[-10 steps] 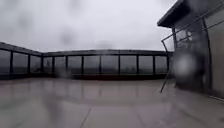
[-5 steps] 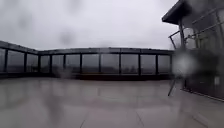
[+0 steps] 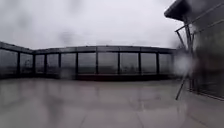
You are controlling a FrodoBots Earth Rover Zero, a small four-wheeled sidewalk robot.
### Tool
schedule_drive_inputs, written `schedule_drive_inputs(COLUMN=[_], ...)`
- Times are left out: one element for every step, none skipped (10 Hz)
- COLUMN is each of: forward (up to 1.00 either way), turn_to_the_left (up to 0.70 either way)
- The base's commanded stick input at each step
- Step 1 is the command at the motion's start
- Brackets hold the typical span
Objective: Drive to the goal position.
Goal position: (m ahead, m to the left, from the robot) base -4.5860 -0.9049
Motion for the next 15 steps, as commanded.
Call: schedule_drive_inputs(forward=[0.70,0.70,0.70,0.70,0.70,0.70,0.70,0.70,0.70,0.70,0.70,0.70,0.70,0.70,0.70], turn_to_the_left=[-0.27,-0.27,-0.27,-0.27,-0.27,-0.27,-0.27,-0.27,-0.27,-0.12,0.00,0.00,0.00,0.00,0.00])
